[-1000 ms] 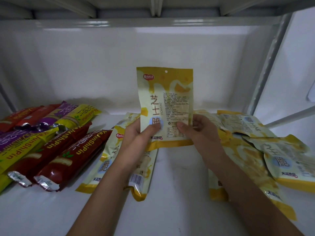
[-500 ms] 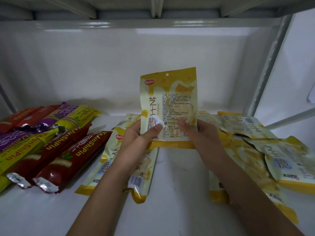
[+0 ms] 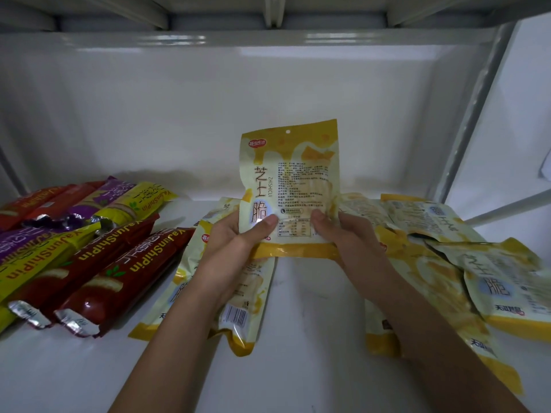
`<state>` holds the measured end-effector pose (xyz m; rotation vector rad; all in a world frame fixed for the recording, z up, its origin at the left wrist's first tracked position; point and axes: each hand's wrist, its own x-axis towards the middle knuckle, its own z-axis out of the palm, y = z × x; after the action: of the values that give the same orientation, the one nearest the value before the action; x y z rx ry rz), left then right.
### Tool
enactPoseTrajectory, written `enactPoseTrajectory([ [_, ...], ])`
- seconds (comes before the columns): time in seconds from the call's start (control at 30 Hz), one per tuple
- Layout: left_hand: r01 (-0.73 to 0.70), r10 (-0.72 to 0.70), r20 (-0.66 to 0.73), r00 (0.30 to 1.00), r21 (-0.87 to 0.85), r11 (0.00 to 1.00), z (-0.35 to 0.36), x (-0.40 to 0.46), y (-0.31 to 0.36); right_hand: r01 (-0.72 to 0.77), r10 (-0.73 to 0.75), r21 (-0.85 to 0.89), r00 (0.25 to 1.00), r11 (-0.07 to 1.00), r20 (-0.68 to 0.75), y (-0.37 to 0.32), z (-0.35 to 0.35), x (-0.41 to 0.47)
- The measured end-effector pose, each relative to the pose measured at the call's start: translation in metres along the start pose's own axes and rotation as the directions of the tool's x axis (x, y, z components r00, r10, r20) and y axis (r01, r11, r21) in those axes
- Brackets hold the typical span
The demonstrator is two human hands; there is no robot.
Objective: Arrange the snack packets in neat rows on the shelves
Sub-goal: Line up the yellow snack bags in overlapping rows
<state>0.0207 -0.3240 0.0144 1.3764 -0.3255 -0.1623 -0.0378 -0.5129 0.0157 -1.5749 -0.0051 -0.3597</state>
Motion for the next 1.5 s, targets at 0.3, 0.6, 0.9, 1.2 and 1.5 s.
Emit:
enactPoseTrajectory([
  [0.3, -0.019, 0.019, 0.012, 1.000, 0.018, 1.000, -0.004, 0.002, -0.002, 0.030, -0.030, -0.006, 0.997, 1.000, -0.070, 0.010, 0.004, 0.005],
  [0.6, -0.075, 0.075, -0.018, 0.997, 0.017, 0.997, -0.001, -0.001, -0.001, 0.060, -0.060, 0.005, 0.998, 0.998, 0.015, 0.003, 0.002, 0.001],
  [0.9, -0.031, 0.032, 0.021, 0.999, -0.040, 0.999, -0.002, -0.004, 0.004, 0.017, -0.021, 0.035, 0.994, 0.999, 0.106, 0.001, -0.008, 0.003],
  [1.2, -0.071, 0.069, 0.020, 0.997, 0.070, 0.995, 0.001, -0.002, -0.001, 0.024, -0.024, -0.018, 0.999, 1.000, 0.027, -0.001, -0.007, 0.004],
  [1.5, -0.017, 0.014, 0.050, 0.999, 0.068, 0.998, 0.002, -0.003, 0.000, -0.040, 0.035, 0.087, 0.998, 0.995, 0.061, -0.002, -0.002, 0.004],
])
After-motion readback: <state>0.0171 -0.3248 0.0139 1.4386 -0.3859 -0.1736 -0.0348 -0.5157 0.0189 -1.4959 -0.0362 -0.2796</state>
